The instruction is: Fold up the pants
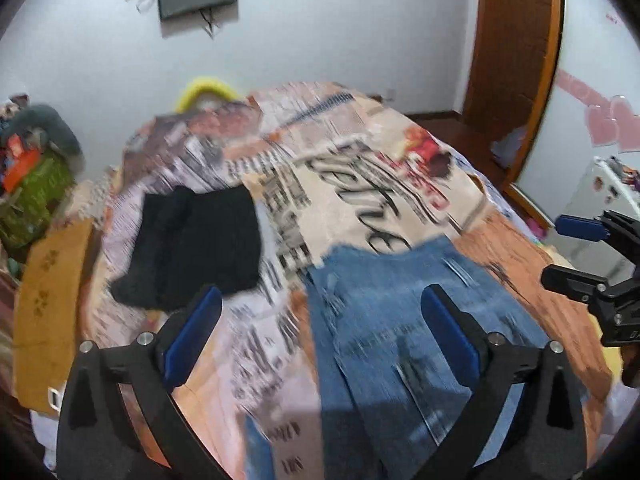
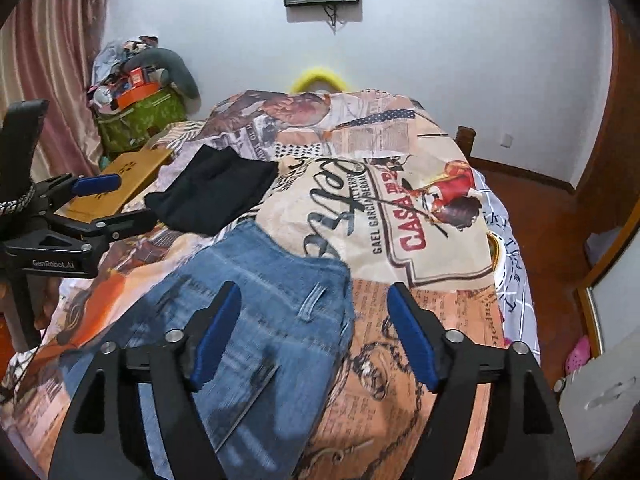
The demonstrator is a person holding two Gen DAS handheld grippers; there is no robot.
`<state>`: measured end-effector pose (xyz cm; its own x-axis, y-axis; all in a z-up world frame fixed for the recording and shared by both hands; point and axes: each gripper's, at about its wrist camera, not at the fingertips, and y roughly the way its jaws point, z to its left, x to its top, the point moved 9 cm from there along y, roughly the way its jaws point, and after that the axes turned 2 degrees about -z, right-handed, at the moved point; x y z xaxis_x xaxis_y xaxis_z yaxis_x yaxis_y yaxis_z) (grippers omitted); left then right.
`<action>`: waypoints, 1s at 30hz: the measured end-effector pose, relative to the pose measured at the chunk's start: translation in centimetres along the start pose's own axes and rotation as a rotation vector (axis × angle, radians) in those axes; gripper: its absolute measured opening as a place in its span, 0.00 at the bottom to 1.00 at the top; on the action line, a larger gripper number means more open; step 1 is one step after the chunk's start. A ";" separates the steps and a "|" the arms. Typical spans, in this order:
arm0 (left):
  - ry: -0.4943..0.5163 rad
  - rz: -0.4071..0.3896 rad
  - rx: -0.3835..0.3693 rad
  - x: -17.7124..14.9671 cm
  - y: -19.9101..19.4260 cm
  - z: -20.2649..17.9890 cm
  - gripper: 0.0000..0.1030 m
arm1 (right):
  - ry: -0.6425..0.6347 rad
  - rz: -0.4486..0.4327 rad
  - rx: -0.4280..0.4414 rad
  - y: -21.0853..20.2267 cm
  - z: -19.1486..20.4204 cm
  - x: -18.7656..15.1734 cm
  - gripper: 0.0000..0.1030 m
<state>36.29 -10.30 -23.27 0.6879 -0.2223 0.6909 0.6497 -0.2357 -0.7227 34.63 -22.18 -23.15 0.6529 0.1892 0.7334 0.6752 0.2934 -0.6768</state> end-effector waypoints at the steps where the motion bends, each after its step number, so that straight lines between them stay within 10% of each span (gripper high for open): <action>1: -0.013 0.025 -0.020 -0.8 0.2 -0.1 0.98 | -0.001 0.006 0.002 -0.1 0.2 -0.5 0.76; 21: -0.213 0.432 -0.377 -8.6 6.8 -2.8 0.98 | 0.347 0.259 0.299 5.5 0.2 -8.8 0.77; 30: -0.214 0.455 -0.423 -8.1 8.3 -3.9 0.92 | 0.345 0.280 0.396 6.7 0.9 -8.4 0.63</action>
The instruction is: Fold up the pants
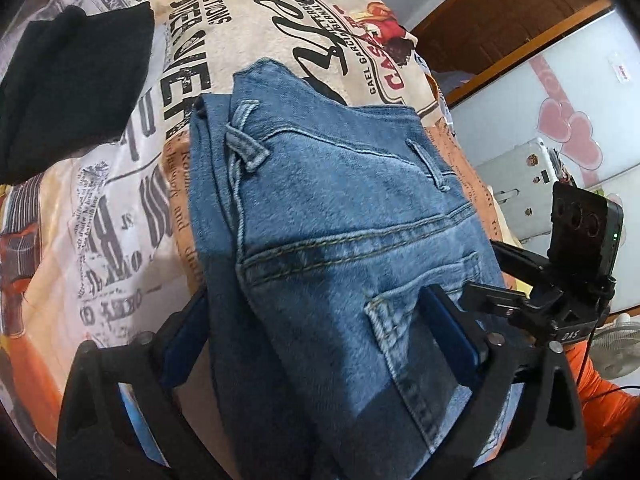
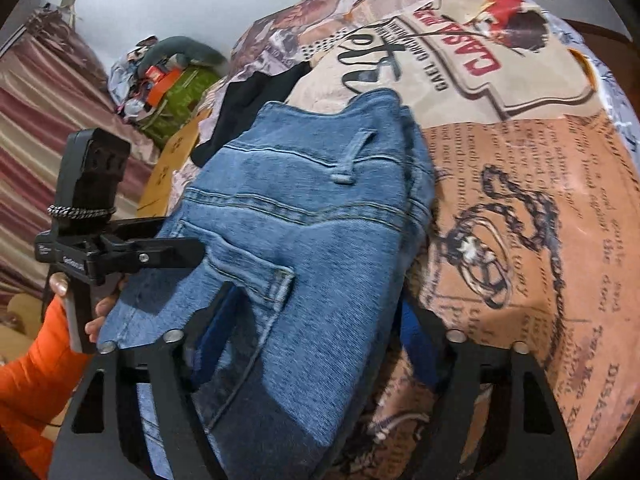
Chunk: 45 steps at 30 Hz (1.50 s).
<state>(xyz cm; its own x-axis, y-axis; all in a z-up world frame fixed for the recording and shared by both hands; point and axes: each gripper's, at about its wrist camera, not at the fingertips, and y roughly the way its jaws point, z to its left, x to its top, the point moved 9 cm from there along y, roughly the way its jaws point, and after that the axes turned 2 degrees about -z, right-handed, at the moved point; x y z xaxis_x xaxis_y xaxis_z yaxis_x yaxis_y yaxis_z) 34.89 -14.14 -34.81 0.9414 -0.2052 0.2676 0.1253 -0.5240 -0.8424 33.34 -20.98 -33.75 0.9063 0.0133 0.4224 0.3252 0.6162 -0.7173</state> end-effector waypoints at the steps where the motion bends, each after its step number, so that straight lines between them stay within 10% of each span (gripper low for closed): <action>1: 0.004 -0.005 -0.001 0.2 0.0 -0.2 0.87 | 0.002 0.001 0.002 0.1 0.0 0.1 0.61; 12: 0.093 -0.092 0.048 0.3 -2.8 -2.1 0.58 | -0.032 -0.042 -0.042 -1.4 1.4 1.5 0.27; 29: 0.142 -0.397 0.119 3.5 -15.5 0.2 0.47 | -0.227 -0.216 -0.030 -3.0 11.0 8.2 0.23; 45: 0.075 -0.489 0.195 11.9 -19.0 13.6 0.46 | -0.330 -0.217 -0.018 6.5 15.3 17.2 0.23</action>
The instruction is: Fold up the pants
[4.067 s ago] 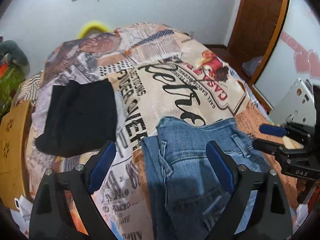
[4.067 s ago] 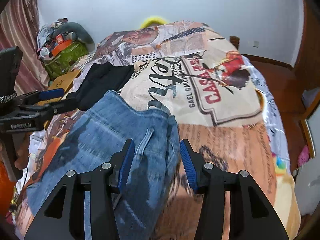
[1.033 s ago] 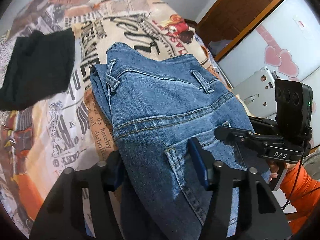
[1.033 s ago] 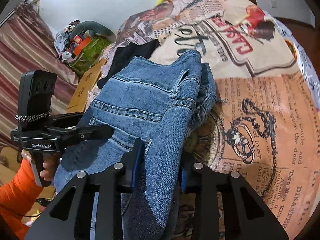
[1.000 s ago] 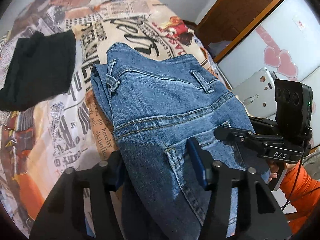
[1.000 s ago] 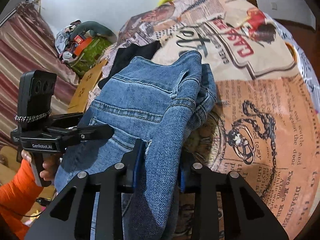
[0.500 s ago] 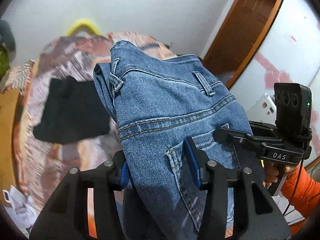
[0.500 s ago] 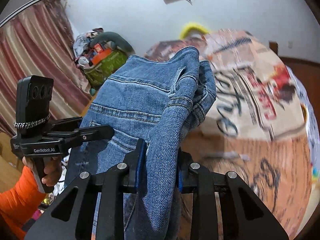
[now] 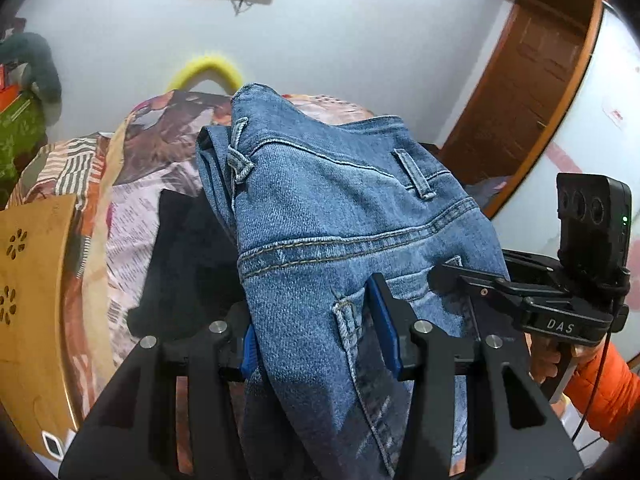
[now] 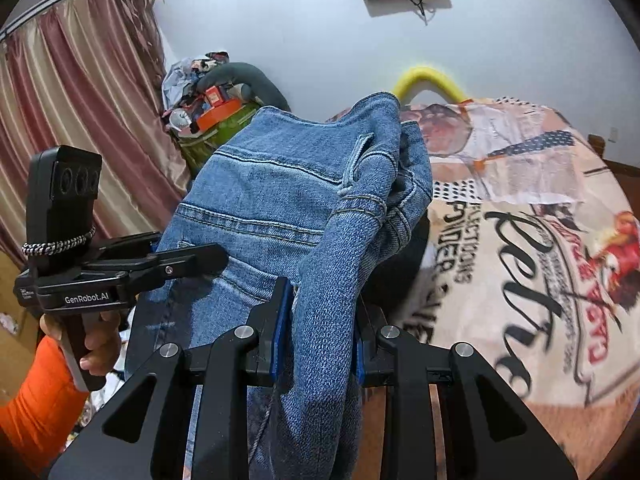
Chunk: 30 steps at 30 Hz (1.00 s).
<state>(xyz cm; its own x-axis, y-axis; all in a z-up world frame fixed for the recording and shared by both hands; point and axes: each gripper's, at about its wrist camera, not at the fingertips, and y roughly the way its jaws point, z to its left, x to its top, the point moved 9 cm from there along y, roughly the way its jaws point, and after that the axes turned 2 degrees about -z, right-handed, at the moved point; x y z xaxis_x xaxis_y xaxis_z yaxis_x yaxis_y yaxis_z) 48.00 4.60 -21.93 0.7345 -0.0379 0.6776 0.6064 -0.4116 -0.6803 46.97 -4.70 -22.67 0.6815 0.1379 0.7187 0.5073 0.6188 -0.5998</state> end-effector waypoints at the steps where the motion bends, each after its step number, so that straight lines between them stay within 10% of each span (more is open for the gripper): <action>1: 0.000 0.005 0.010 0.3 0.8 0.9 0.46 | -0.002 0.007 -0.004 1.1 -0.3 0.2 0.23; 20: -0.129 0.150 0.141 -1.3 16.6 13.1 0.48 | 0.061 0.182 -0.134 15.8 -6.9 -1.1 0.24; 30: -0.120 0.145 0.258 -2.1 13.6 12.6 0.53 | 0.019 0.162 -0.214 10.5 -6.2 -2.2 0.30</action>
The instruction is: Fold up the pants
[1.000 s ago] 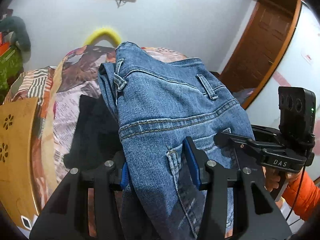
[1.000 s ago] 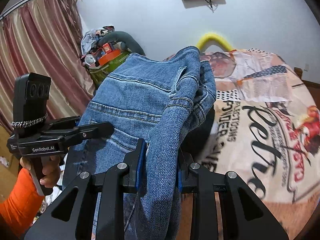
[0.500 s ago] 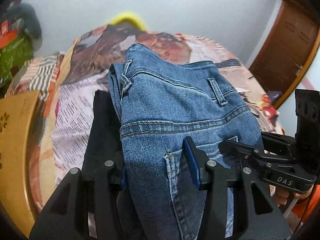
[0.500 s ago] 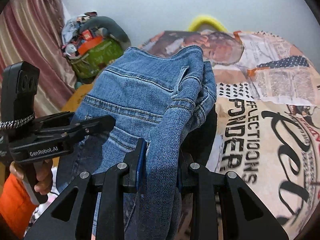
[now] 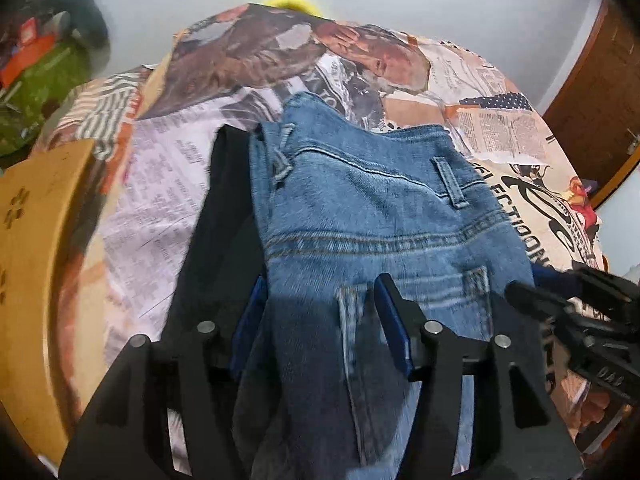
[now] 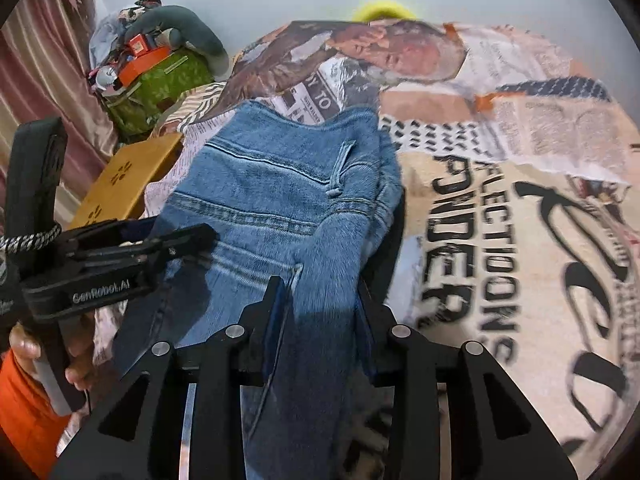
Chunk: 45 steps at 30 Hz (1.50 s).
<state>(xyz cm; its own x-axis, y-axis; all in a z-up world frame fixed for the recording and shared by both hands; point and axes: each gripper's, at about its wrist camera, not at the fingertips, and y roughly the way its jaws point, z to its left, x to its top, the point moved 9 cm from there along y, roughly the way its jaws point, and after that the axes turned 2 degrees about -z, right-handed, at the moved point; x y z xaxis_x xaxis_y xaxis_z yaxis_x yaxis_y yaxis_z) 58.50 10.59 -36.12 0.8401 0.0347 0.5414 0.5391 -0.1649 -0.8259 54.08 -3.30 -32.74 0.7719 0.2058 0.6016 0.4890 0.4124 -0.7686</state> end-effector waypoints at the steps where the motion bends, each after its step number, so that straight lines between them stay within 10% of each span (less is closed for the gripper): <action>1: -0.001 -0.003 0.010 0.0 -0.8 0.0 0.53 | -0.003 -0.017 -0.007 -1.2 0.0 -0.1 0.30; 22: 0.150 -0.655 0.082 -4.8 -39.4 -11.3 0.54 | -0.164 -0.603 0.037 -33.6 11.4 -0.4 0.30; 32: 0.151 -0.869 0.149 -10.5 -49.2 -14.5 0.68 | -0.209 -0.767 0.028 -41.6 14.0 -5.2 0.32; 39: 0.110 -0.915 0.123 -12.6 -51.3 -14.5 0.96 | -0.191 -0.802 -0.040 -42.3 13.7 -6.3 0.71; 45: 0.112 -0.904 0.112 -13.6 -51.3 -14.6 1.00 | -0.166 -0.814 -0.071 -43.1 13.6 -6.9 0.93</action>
<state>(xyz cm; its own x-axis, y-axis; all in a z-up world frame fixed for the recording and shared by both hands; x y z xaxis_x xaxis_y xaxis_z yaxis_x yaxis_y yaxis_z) 18.49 4.21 1.16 0.0881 0.0069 0.9961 0.9958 -0.0250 -0.0879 22.21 -10.41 -0.81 0.0984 -0.0022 0.9951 0.8971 0.4329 -0.0878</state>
